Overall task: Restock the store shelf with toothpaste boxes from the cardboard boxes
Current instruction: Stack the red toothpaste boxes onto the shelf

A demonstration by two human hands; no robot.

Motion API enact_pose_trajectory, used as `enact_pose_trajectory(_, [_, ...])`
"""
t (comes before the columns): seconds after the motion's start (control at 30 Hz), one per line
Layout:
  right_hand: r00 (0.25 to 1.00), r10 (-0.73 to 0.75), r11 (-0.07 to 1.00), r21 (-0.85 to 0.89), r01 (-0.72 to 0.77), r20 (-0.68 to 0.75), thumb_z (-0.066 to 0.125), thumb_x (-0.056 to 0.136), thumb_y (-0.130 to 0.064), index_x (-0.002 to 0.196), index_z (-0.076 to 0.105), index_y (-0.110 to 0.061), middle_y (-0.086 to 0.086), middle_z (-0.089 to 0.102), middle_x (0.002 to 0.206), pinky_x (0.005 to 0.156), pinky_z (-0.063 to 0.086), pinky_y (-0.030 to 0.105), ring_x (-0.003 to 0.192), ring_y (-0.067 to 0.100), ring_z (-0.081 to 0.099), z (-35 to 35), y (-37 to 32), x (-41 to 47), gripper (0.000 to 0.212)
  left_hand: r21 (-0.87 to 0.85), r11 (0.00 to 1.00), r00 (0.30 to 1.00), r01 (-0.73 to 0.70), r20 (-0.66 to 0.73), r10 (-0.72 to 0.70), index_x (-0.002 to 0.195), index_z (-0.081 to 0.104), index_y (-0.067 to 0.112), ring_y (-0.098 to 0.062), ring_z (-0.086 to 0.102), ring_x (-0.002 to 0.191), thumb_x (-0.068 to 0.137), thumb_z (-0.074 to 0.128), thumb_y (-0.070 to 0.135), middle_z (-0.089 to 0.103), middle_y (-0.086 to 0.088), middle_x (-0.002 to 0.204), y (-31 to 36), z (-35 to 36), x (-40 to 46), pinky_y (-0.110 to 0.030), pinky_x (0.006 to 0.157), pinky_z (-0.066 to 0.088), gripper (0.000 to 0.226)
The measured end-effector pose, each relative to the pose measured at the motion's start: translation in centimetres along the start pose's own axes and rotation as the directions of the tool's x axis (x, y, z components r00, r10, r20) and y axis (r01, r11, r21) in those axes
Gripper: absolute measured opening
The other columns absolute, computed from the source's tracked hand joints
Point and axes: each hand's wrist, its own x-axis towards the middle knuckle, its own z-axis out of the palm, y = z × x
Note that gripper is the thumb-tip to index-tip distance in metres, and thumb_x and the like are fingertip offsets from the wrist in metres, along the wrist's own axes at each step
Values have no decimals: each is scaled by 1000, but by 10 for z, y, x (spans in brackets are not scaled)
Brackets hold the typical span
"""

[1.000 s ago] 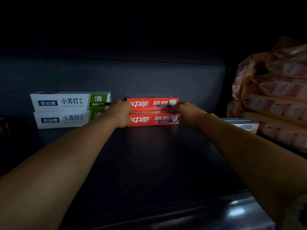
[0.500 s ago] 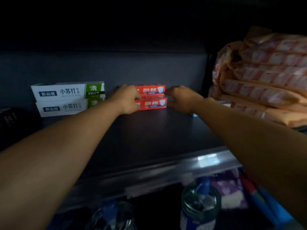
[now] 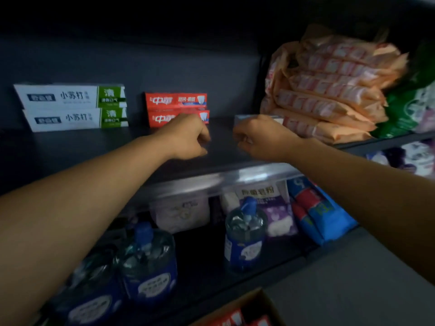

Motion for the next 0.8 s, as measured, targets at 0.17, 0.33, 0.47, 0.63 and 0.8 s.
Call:
enact_pose_trajectory(0.17, [999,-22,999,40,20,41,58,80,-11,86,64,-11,9,66,92,75,49,43,87,33,61,-7,-25,-75,9,-74,996,999,-48,-6,48,112,71,9,-13,65,93,78,74,14,72,-5,109,30,2,-53,-18,84,45,34])
enact_pose_trajectory(0.33, [984,-19,994,105,1,175,61,81,-10,87,64,-6,14,64,94,76,47,40,90,34,59,7,-62,-144,8,-57,989,991,-136,3,136,106,74,12,-25,64,103,74,75,15,72,-7,109,55,17,-119,-34,94,48,32])
enact_pose_trajectory(0.47, [957,-37,986,166,-12,288,58,82,-10,83,61,-9,14,63,94,74,48,41,89,33,59,41,-80,-190,4,-106,986,986,-128,96,138,105,74,12,-20,65,92,77,73,13,73,-5,103,70,40,-159,-27,82,49,28])
enact_pose_trajectory(0.63, [906,-70,973,229,-31,418,57,82,-13,82,60,-13,6,62,92,71,51,45,86,27,59,94,-84,-232,3,-123,984,912,-129,374,166,98,75,15,-17,66,87,77,70,22,72,-2,95,82,114,-194,-36,79,53,23])
enact_pose_trajectory(0.8, [834,-77,977,208,-46,546,53,88,-17,97,62,-15,5,61,107,77,51,37,97,22,58,150,-75,-261,13,-164,986,818,21,570,77,82,71,24,-6,62,72,83,67,34,66,6,81,80,190,-206,-32,67,56,11])
